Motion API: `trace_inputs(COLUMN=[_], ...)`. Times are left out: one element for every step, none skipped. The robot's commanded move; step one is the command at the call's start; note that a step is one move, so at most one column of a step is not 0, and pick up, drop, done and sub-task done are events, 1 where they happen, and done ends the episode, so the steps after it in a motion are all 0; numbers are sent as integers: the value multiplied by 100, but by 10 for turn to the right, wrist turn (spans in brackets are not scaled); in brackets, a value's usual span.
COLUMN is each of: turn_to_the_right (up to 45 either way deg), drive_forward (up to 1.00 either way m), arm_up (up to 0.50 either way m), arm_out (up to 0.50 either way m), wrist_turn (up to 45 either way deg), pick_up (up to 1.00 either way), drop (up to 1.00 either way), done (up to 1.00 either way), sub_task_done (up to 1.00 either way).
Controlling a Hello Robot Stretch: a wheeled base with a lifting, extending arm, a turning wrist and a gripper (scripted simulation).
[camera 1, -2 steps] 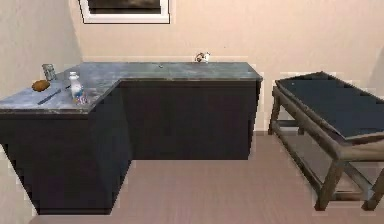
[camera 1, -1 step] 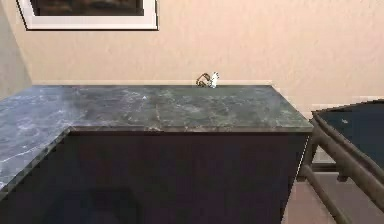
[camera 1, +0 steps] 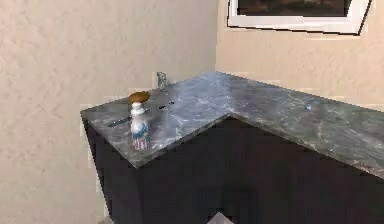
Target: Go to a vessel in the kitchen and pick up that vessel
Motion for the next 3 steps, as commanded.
trace_inputs(turn_to_the_right=[-450, -450, -120], drive_forward=[0, 0, 0], arm_up=[0, 0, 0], arm_out=[0, 0, 0], wrist_turn=[0, 0, 0], pick_up=[0, 0, 0], drop=[0, 0, 0], done=[0, 0, 0], sub_task_done=[0, 0, 0])
